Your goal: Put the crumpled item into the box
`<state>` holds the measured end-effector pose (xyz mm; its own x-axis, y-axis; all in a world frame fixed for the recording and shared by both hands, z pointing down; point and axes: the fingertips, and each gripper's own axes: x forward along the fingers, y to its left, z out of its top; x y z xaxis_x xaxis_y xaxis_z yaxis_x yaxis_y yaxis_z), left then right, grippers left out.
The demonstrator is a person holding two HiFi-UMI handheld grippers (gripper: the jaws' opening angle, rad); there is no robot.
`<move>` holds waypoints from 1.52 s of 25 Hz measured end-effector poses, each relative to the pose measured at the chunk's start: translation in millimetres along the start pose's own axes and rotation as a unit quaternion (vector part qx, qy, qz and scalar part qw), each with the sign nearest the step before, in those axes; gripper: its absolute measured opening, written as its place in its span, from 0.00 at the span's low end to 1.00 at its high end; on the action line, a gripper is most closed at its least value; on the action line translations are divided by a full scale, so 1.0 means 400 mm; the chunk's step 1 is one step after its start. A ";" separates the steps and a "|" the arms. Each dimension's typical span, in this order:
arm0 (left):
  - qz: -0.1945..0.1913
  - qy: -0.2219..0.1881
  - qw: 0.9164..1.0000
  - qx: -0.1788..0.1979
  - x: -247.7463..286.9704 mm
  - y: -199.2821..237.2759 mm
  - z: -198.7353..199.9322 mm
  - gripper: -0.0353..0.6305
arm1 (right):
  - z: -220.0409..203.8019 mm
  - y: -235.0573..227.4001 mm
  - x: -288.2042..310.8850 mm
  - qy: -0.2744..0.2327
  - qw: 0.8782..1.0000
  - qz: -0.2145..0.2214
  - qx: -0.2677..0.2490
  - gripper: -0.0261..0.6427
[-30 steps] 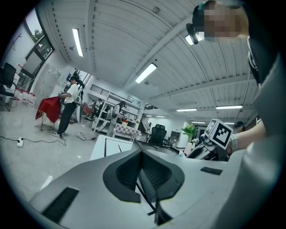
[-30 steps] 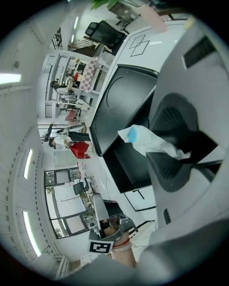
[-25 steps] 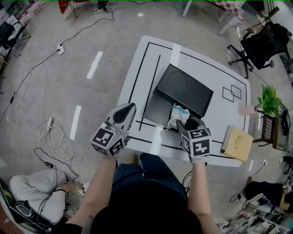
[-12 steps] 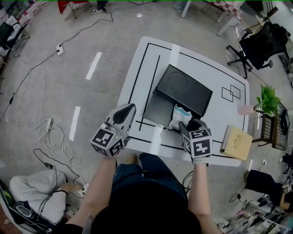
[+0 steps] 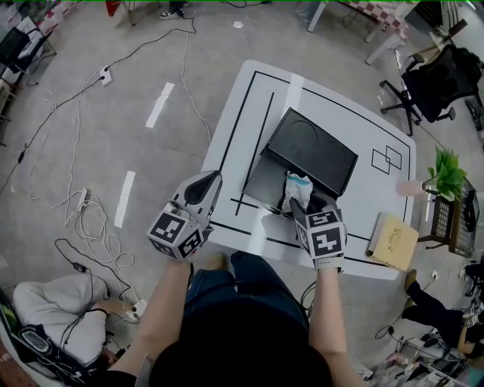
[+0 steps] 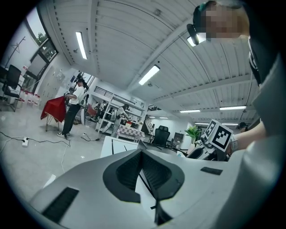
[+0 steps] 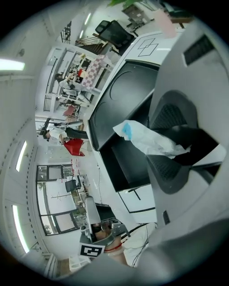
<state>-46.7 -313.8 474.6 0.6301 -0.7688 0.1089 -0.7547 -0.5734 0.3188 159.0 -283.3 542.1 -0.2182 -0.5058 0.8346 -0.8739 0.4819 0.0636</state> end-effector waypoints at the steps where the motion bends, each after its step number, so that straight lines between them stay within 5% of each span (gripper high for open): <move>1: 0.002 -0.001 1.000 0.000 -0.003 0.003 0.001 0.06 | -0.002 -0.007 -0.002 0.001 1.000 -0.005 0.000 0.31; 21: -0.022 0.002 1.000 0.002 0.003 -0.024 0.003 0.06 | -0.028 -0.051 -0.055 -0.010 0.999 -0.039 0.027 0.37; 27: -0.030 0.004 1.000 0.006 0.003 -0.038 0.006 0.06 | -0.008 -0.039 -0.073 -0.063 0.996 -0.019 0.064 0.37; 33: -0.041 0.007 0.999 0.011 0.006 -0.066 -0.006 0.06 | -0.004 -0.019 -0.099 -0.108 0.993 -0.013 0.045 0.37; 38: -0.053 0.008 0.998 0.015 -0.001 -0.085 0.000 0.06 | 0.019 -0.002 -0.146 -0.168 0.984 -0.013 0.066 0.22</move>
<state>-21.1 -293.9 463.9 0.7099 -0.6983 0.0914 -0.6881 -0.6599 0.3017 169.2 -259.5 489.0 -0.3075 -0.7348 0.6046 -0.9250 0.3799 -0.0087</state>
